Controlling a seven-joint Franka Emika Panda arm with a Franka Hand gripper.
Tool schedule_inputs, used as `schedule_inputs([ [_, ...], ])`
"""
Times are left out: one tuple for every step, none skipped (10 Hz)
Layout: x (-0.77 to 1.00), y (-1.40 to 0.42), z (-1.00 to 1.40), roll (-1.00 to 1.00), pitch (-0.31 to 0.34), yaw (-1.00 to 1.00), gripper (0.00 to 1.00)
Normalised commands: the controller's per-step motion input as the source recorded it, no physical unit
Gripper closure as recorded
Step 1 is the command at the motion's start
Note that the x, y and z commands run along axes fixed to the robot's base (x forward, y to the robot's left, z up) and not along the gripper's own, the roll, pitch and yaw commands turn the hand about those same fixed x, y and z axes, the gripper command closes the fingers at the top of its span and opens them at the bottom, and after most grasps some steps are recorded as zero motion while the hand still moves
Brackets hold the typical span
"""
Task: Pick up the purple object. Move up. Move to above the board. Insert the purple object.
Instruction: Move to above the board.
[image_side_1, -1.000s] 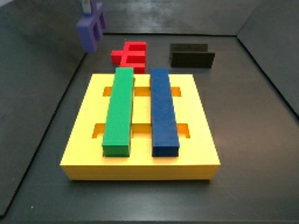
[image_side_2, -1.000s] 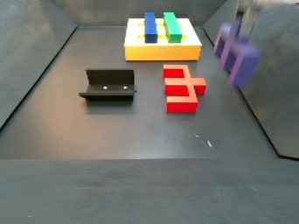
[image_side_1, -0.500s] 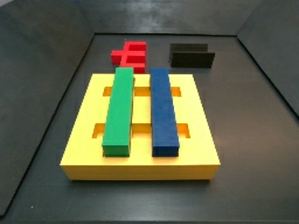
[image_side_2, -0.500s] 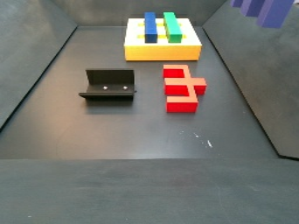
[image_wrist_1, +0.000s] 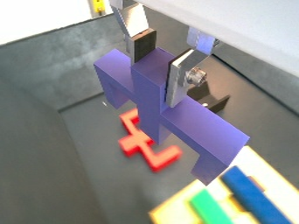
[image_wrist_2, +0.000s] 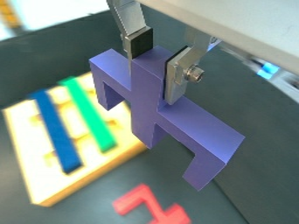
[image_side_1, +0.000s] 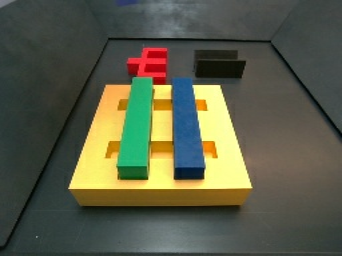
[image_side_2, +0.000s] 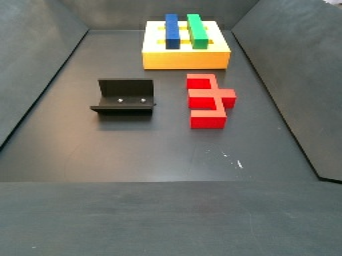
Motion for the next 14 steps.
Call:
schedule_inputs([
  [0.95, -1.40, 0.21, -0.01, 0.049, 1.00, 1.00],
  [0.99, -1.40, 0.21, -0.01, 0.056, 1.00, 1.00],
  [1.08, -1.40, 0.20, -0.01, 0.071, 1.00, 1.00],
  [0.52, -0.62, 0.11, 0.00, 0.081, 1.00, 1.00],
  [0.24, -0.26, 0.06, 0.01, 0.088, 1.00, 1.00],
  [0.06, -0.09, 0.05, 0.00, 0.071, 1.00, 1.00],
  [0.02, -0.07, 0.03, 0.00, 0.068, 1.00, 1.00],
  [0.04, -0.05, 0.03, 0.00, 0.073, 1.00, 1.00],
  [0.04, -0.03, 0.02, 0.00, 0.082, 1.00, 1.00],
  [0.04, -0.03, 0.02, 0.01, 0.091, 1.00, 1.00],
  [0.04, -0.02, 0.02, 0.01, 0.105, 1.00, 1.00],
  [0.04, -0.02, 0.02, 0.01, 0.118, 1.00, 1.00],
  [0.04, -0.02, 0.03, 0.02, 0.130, 1.00, 1.00],
  [0.05, -0.02, 0.03, 0.03, 0.173, 1.00, 1.00],
])
